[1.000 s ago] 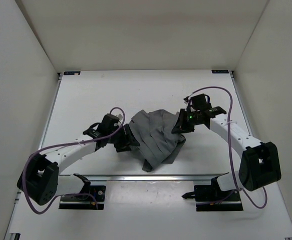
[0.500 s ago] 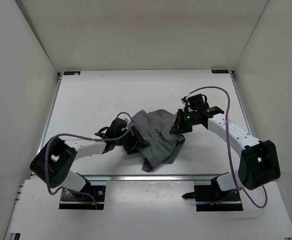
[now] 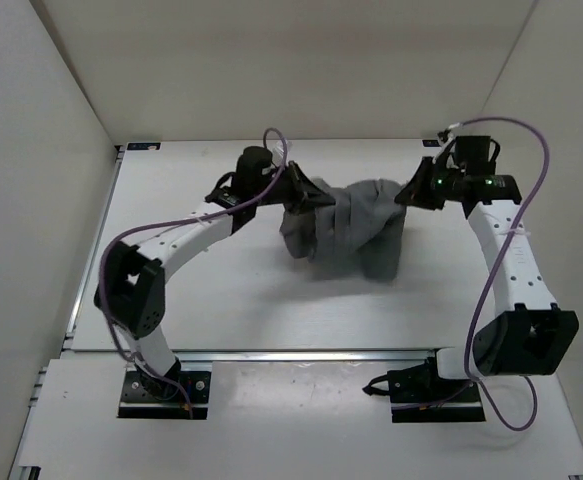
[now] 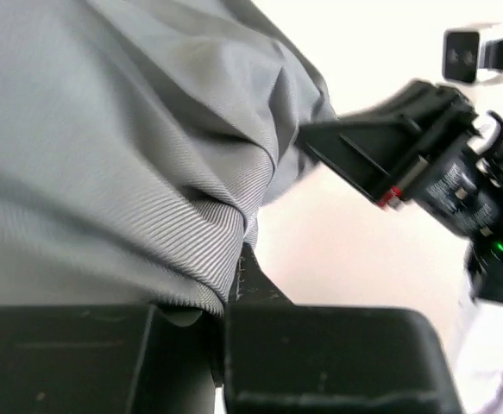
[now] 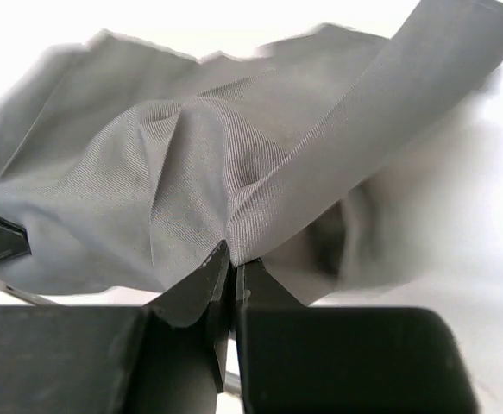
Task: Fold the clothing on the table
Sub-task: Flatten the skirt out
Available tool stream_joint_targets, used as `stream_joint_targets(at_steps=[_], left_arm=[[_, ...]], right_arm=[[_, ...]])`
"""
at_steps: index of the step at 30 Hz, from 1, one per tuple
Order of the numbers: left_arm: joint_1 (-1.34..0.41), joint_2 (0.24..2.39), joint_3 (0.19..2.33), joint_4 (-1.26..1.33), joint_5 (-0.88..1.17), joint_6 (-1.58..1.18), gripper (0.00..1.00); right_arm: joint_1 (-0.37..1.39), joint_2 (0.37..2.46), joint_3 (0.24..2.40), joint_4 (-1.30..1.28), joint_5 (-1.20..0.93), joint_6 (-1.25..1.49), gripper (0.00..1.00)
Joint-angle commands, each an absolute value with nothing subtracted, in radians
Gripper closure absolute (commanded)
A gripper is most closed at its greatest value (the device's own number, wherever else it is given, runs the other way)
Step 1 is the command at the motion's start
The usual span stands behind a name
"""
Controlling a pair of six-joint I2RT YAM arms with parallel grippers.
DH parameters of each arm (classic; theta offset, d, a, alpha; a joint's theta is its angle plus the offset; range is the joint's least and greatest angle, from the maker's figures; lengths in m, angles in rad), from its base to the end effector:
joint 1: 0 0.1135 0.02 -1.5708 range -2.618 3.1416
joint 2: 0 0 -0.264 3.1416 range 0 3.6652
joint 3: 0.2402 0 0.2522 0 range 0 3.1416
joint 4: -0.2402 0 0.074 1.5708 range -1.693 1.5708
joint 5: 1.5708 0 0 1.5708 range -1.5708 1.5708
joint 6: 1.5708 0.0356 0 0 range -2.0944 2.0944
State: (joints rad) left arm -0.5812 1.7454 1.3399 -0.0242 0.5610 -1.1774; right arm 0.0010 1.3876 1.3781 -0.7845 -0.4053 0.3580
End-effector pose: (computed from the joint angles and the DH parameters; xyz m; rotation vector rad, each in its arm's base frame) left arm 0.3317 -0.2405 0.2886 -0.2715 2.3451 -1.5741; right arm 0.2922 0.0143 0.3546 0.2246 2.3669 0.6520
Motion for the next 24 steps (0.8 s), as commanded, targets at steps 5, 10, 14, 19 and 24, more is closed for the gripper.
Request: stream_joint_targets(at_steps=[5,10,14,19,24], left_arm=[[-0.448,1.387,1.188,-0.245,0.555,-1.083,1.00],[-0.249,1.353,1.008,-0.285,0.586,-0.991,0.88],[-0.178,1.480,0.971,-0.347,0.558,-0.829,0.73],[-0.118,1.591,0.904,-0.311,0.681,-0.750,0.46],[-0.112,1.421,0.856,-0.422,0.560,-0.644,0.29]], right_arm=[[0.198,1.299,1.581,-0.873,-0.399,0.291,1.00],[0.284,1.443,1.578,-0.810,-0.445,0.356,1.00],[0.348,1.615,1.548,-0.772,-0.443,0.390,0.73],[0.405,1.668,1.436,-0.782,-0.309,0.390,0.55],[0.410,1.472,1.162,-0.703,-0.227,0.432,0.49]])
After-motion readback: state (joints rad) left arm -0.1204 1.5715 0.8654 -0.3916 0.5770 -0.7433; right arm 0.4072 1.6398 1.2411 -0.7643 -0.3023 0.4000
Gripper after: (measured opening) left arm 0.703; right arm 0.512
